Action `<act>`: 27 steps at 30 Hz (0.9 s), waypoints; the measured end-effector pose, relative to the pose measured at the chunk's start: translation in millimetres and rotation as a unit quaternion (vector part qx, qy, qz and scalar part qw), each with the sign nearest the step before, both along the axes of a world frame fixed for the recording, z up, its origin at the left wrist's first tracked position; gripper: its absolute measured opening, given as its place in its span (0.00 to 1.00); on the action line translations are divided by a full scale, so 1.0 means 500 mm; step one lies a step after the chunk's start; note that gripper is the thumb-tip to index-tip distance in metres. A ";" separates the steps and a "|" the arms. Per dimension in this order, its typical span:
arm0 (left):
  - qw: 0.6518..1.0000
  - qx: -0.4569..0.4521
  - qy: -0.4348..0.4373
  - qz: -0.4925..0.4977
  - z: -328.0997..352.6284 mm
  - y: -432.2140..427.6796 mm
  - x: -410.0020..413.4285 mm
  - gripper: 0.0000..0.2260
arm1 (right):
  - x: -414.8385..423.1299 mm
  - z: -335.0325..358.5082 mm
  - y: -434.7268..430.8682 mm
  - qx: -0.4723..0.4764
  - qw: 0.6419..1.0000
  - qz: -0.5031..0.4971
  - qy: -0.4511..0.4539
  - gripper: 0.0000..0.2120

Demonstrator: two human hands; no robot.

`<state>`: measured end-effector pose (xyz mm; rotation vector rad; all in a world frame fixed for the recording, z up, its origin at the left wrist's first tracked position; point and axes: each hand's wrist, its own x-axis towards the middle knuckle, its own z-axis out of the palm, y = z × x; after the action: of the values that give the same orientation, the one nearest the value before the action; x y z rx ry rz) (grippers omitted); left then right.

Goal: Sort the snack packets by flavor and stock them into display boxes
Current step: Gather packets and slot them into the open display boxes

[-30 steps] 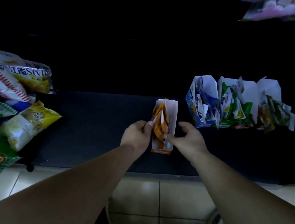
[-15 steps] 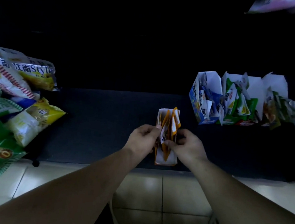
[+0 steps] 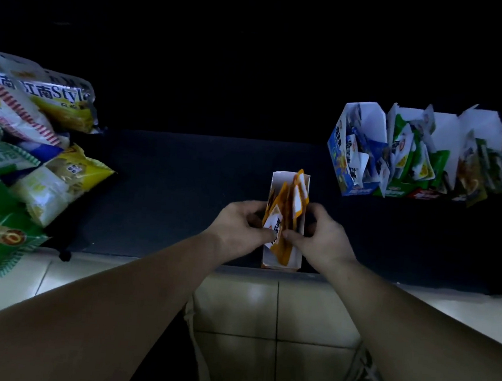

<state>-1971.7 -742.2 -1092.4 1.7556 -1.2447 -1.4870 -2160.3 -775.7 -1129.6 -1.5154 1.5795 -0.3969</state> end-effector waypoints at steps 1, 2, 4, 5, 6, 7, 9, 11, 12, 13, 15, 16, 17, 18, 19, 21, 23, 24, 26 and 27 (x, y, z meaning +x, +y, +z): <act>1.000 0.000 -0.007 -0.011 0.001 -0.001 0.003 0.18 | 0.002 0.002 -0.004 -0.014 1.000 -0.006 0.018 0.25; 1.000 0.002 -0.016 -0.022 0.004 -0.001 0.007 0.17 | 0.004 0.003 -0.008 -0.022 0.999 -0.008 0.033 0.23; 0.998 0.001 -0.043 -0.039 0.014 -0.002 0.016 0.15 | 0.003 0.006 -0.015 -0.016 0.999 0.005 0.046 0.22; 0.998 -0.001 -0.057 -0.042 0.019 -0.002 0.022 0.15 | 0.000 0.009 -0.016 -0.006 0.999 0.010 0.050 0.21; 0.997 -0.001 -0.069 -0.039 0.026 -0.001 0.028 0.16 | -0.003 0.014 -0.014 0.001 0.998 0.012 0.054 0.19; 0.996 -0.002 -0.083 -0.033 0.031 0.000 0.034 0.16 | -0.006 0.020 -0.008 0.007 0.998 0.009 0.057 0.17; 0.993 -0.018 -0.119 -0.016 0.040 0.006 0.043 0.14 | -0.013 0.025 0.007 0.010 0.999 -0.003 0.054 0.15; 0.987 -0.053 -0.152 0.003 0.048 0.017 0.050 0.09 | -0.018 0.027 0.027 0.016 0.999 -0.013 0.041 0.14; 0.986 -0.067 -0.154 0.011 0.052 0.022 0.053 0.06 | -0.020 0.030 0.038 0.018 0.999 -0.014 0.037 0.12; 0.987 -0.074 -0.143 0.012 0.057 0.027 0.054 0.05 | -0.022 0.034 0.049 0.019 0.999 -0.015 0.031 0.11; 0.991 -0.073 -0.112 0.003 0.066 0.034 0.056 0.03 | -0.026 0.043 0.065 0.021 1.000 -0.014 0.017 0.08; 0.992 -0.068 -0.104 -0.002 0.070 0.035 0.058 0.02 | -0.029 0.048 0.070 0.021 1.000 -0.016 0.009 0.07; 0.993 -0.064 -0.099 -0.005 0.072 0.035 0.060 0.02 | -0.032 0.054 0.074 0.018 1.000 -0.020 0.000 0.05; 0.993 -0.061 -0.096 -0.006 0.074 0.034 0.063 0.01 | -0.034 0.060 0.077 0.016 1.000 -0.021 -0.009 0.04; 0.994 -0.060 -0.092 -0.007 0.076 0.033 0.065 0.01 | -0.035 0.064 0.077 0.017 0.999 -0.023 -0.023 0.04; 0.995 -0.060 -0.084 -0.012 0.079 0.034 0.068 0.01 | -0.036 0.073 0.074 0.032 0.998 -0.021 -0.050 0.03; 0.994 -0.071 -0.083 -0.025 0.079 0.033 0.065 0.01 | -0.031 0.081 0.073 0.039 0.997 -0.013 -0.066 0.05; 0.993 -0.079 -0.085 -0.036 0.078 0.032 0.062 0.02 | -0.026 0.082 0.072 0.037 0.997 -0.011 -0.073 0.07; 0.988 -0.098 -0.095 -0.073 0.071 0.032 0.052 0.04 | -0.017 0.084 0.072 0.034 0.996 -0.008 -0.083 0.08; 0.984 -0.103 -0.107 -0.099 0.062 0.033 0.046 0.04 | -0.013 0.087 0.073 0.039 0.996 -0.005 -0.085 0.08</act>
<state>-1948.9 -725.8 -1061.3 1.7274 -1.6605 -1.2435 -2166.7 -738.9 -1086.3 -1.3783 1.4525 -0.4525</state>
